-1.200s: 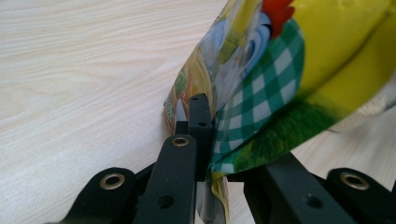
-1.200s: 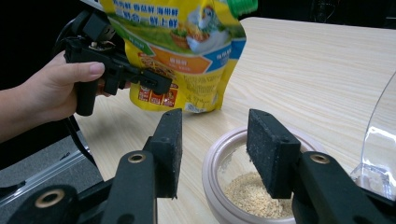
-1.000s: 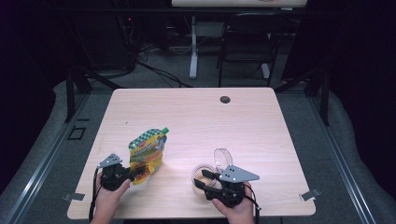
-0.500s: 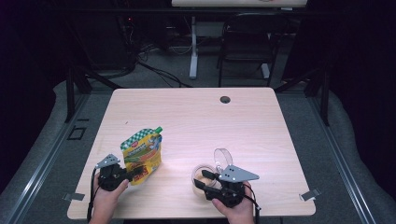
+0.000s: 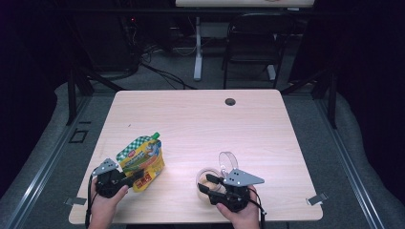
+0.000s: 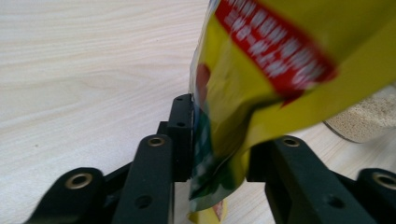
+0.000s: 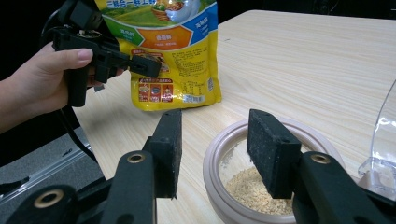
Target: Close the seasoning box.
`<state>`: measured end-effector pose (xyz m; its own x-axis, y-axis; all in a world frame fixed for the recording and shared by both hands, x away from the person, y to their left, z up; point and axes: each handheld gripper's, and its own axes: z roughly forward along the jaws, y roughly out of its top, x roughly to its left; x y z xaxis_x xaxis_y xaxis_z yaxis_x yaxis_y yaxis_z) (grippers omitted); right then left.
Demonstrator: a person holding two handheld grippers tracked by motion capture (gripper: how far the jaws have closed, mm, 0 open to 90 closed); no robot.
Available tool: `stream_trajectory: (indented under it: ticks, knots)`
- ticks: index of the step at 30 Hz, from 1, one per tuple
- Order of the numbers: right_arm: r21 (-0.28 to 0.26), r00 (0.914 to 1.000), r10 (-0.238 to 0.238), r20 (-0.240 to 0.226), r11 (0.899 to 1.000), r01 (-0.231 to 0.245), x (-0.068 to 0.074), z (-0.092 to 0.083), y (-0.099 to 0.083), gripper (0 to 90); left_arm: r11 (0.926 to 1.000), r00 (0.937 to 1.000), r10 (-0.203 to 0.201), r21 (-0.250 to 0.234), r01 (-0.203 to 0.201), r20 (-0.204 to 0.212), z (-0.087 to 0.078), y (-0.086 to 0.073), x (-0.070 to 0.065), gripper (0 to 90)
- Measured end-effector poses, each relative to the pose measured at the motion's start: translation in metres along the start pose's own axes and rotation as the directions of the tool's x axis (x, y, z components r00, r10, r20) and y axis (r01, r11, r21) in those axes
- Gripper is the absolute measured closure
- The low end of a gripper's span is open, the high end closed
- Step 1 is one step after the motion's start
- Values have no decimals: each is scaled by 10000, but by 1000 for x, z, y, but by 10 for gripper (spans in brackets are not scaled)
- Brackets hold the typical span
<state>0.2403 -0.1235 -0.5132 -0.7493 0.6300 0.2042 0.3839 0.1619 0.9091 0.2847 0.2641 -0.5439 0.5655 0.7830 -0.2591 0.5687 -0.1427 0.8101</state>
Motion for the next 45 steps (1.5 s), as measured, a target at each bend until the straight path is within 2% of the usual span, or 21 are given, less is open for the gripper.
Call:
stream_trajectory:
  ticks: [9,11,15,21,25,32,36,43,45]
  knots:
    - [22,10000,-58,59,10000,58,0,-1,0,555,9987,9996,296,-422,-296,3,-12,4,-9,567]
    - [2,10000,-53,60,10000,53,0,-1,0,554,9984,9997,254,-504,-251,55,-13,4,-9,519]
    - [31,9999,-80,91,10000,79,0,-2,1,554,9976,9998,142,-676,-133,125,-15,1,-11,488]
    - [-29,10000,-31,56,10000,31,-1,-3,1,554,9981,9997,175,-590,-184,-156,-22,-5,-15,421]
    - [-39,10000,-47,56,10000,47,-1,-4,1,553,9981,9998,73,-610,-84,-185,-24,-6,-15,417]
    - [-35,10000,-38,62,10000,38,-2,-4,1,552,9980,9995,115,-611,-133,-303,-22,-6,-18,401]
    - [3,9998,-161,82,9999,161,-1,-4,1,549,9991,9990,136,-404,-153,-417,-23,-12,-20,372]
    - [5,9997,-237,59,9997,237,-1,-5,1,541,9980,9990,67,-618,-95,-450,-26,-11,-21,342]
    - [-21,9996,-284,58,9996,284,0,-6,2,537,9971,9978,286,-692,-327,-593,-27,-13,-23,321]
